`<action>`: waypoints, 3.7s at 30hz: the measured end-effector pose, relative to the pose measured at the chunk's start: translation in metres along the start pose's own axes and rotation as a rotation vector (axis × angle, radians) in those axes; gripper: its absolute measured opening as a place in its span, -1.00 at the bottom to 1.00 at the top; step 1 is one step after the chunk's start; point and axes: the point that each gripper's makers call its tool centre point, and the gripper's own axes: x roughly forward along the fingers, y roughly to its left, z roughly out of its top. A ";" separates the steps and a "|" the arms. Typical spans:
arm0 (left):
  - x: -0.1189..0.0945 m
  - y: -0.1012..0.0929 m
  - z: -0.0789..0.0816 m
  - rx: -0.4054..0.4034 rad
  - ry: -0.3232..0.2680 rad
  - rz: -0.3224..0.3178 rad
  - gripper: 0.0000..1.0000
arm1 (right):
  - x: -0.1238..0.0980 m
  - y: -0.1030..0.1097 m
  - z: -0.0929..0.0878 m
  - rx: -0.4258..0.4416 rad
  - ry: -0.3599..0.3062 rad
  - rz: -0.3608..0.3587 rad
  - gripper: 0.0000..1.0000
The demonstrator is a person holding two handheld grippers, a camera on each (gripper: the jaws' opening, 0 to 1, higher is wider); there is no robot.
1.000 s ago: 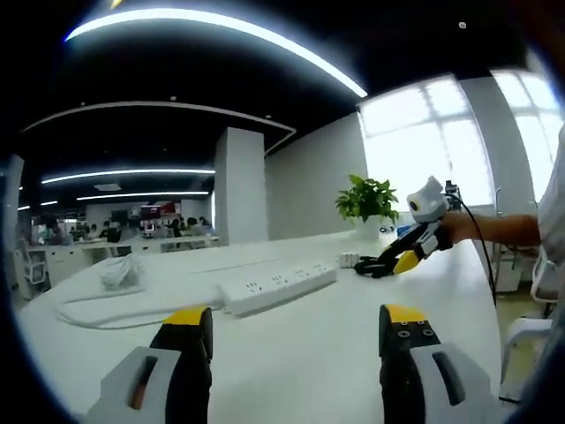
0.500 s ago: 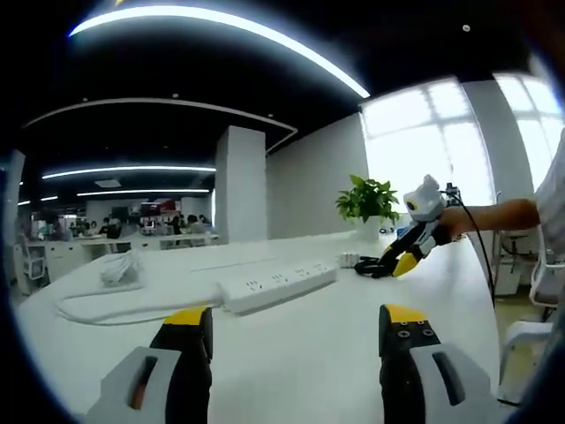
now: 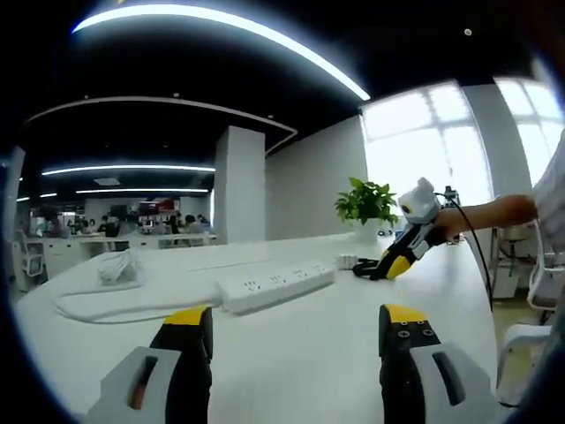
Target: Straighten the power strip on the desk, plug the charger into it
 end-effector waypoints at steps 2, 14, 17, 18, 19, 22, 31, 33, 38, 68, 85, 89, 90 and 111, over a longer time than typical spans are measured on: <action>0.000 0.000 0.000 0.003 0.002 -0.001 0.56 | 0.000 -0.001 0.000 -0.005 0.006 0.001 -0.52; -0.001 0.000 -0.001 0.004 0.006 -0.001 0.56 | 0.005 0.009 0.000 -0.075 0.015 0.093 -0.76; -0.001 0.000 -0.002 0.006 0.011 -0.001 0.56 | 0.005 0.013 0.001 -0.125 0.028 0.105 -0.82; -0.001 0.000 -0.003 0.007 0.014 -0.001 0.56 | 0.005 0.015 0.001 -0.142 0.031 0.112 -0.84; -0.001 0.000 -0.003 0.009 0.017 -0.001 0.56 | 0.006 0.014 0.002 -0.131 0.038 0.108 -0.84; 0.000 0.000 -0.005 0.017 0.028 -0.003 0.56 | 0.005 0.013 0.001 -0.113 0.055 0.106 -0.85; 0.000 0.001 -0.007 -0.001 0.037 -0.007 0.56 | 0.008 0.015 0.016 0.103 -0.082 0.111 -0.87; -0.001 0.003 -0.005 -0.031 0.020 -0.004 0.56 | 0.006 0.014 0.023 0.177 -0.134 0.101 -0.87; -0.001 0.010 -0.007 -0.032 0.030 0.042 0.54 | 0.002 0.018 0.042 0.351 -0.280 0.122 -0.87; 0.001 0.010 -0.013 -0.008 0.067 0.047 0.54 | -0.051 0.018 0.166 0.626 -0.917 0.229 -0.89; 0.002 0.007 -0.015 0.004 0.079 0.044 0.54 | -0.066 0.032 0.192 0.577 -1.017 0.226 -0.89; 0.002 0.007 -0.014 0.006 0.078 0.042 0.54 | -0.069 0.036 0.200 0.557 -1.030 0.229 -0.89; 0.002 0.007 -0.014 0.007 0.078 0.039 0.54 | -0.071 0.036 0.203 0.555 -1.034 0.233 -0.89; 0.002 0.018 0.010 -0.067 -0.018 0.063 0.53 | -0.081 0.055 0.231 0.518 -1.083 0.322 -0.89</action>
